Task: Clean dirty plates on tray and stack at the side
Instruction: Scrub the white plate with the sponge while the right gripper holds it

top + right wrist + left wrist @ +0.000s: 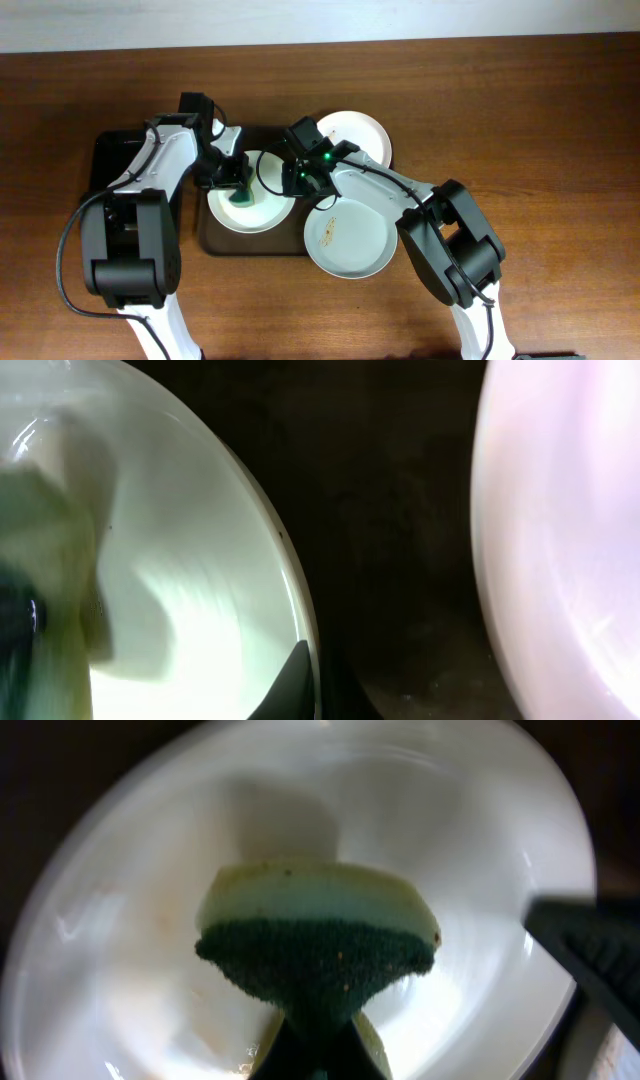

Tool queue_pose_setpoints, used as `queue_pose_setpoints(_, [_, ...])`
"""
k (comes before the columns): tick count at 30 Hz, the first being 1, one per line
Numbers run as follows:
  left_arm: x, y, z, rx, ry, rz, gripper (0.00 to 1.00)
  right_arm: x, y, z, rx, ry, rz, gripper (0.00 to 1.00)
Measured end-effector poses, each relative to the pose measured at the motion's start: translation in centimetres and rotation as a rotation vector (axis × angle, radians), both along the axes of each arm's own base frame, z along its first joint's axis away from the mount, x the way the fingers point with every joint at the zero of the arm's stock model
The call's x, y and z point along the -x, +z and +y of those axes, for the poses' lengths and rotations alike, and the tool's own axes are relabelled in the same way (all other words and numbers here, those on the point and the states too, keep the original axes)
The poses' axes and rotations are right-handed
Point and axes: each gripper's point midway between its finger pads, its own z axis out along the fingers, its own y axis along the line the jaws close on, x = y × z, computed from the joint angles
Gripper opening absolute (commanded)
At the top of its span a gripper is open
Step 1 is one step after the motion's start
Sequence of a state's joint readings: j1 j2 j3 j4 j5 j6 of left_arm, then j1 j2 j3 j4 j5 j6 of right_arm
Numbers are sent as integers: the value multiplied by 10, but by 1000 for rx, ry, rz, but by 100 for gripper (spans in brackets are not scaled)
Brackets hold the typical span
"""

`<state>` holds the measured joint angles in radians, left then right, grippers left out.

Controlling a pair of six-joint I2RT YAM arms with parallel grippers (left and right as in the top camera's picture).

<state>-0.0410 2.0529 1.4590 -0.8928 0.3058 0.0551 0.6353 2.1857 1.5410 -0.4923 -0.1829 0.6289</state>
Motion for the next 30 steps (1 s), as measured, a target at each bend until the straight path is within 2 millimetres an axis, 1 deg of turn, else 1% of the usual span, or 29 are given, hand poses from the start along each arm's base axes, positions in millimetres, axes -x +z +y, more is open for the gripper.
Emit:
queue_pose_setpoints(1, [-6,0,1,-6,6,-23,1,0,0,0,0,0,0,4])
queue_pose_setpoints(5, [-40,3,6,-37,30,-163,1,-1,0,0,-1,-2,-1,4])
queue_pose_setpoints(7, [-49,4,14,-83,59,-197,1,-1,0,0,-3,-3,-1,4])
queue_pose_setpoints(8, [-50,3,18,-107,72,-196,1,-1,0,0,-2,-3,-2,4])
queue_pose_setpoints(10, [-45,0,25,-152,86,-176,1,-1,0,0,-4,-2,-2,4])
queue_pose_setpoints(12, [-34,-3,31,-188,91,-130,1,0,0,1,-6,1,0,4])
queue_pose_setpoints(14, [-21,-6,36,-219,93,-74,1,1,0,2,-10,6,4,4])
queue_pose_setpoints(16, [-3,-7,40,-247,89,0,1,2,0,3,-16,13,8,4])
queue_pose_setpoints(19, [18,-8,40,-250,79,87,1,2,0,3,-18,16,10,4])
queue_pose_setpoints(20, [28,-8,37,-233,74,126,1,2,0,4,-19,17,9,4])
queue_pose_setpoints(21, [32,-7,34,-213,72,144,1,2,0,4,-20,15,9,4])
queue_pose_setpoints(24, [33,-6,19,-121,70,151,1,1,1,4,-21,12,7,4])
queue_pose_setpoints(27, [21,-3,2,-19,63,107,1,1,1,4,-23,11,5,4])
queue_pose_setpoints(30, [12,-1,-5,24,56,68,1,1,1,4,-23,10,6,4])
